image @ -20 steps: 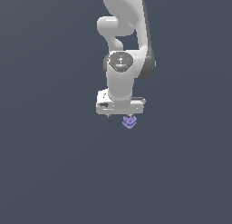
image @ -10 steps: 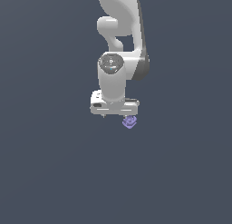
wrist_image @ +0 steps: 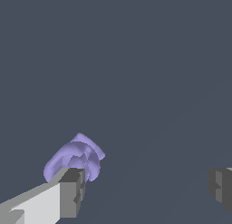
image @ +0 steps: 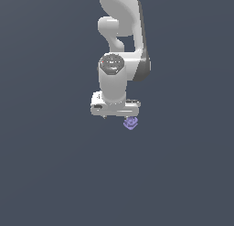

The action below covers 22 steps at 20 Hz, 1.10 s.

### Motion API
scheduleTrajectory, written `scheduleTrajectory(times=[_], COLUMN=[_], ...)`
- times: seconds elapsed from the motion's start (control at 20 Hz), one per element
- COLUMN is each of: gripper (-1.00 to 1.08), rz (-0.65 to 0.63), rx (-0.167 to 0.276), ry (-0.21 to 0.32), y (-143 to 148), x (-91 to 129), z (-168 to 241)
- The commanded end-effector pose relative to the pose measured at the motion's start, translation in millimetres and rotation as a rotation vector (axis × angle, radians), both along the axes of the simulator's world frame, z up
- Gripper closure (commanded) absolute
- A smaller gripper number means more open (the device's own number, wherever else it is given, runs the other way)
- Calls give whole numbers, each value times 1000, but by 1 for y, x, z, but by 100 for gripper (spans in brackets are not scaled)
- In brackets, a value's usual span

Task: Pick up the object and move it to a goal position.

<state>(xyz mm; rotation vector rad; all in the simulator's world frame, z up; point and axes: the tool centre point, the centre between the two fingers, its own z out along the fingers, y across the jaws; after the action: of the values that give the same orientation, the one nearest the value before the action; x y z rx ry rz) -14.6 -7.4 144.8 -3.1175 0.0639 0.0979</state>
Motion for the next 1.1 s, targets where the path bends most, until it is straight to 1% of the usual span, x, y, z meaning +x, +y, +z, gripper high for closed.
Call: scheduleTrajectory(times=[0.0, 0.2, 0.4, 1.05], gripper=[-92, -92, -92, -92], rz=[25, 93, 189, 633], rx=[0, -1, -2, 0], ry=[-2, -7, -15, -51], y=[3, 9, 19, 64], x=[-1, -4, -8, -30], z=[-2, -7, -15, -44])
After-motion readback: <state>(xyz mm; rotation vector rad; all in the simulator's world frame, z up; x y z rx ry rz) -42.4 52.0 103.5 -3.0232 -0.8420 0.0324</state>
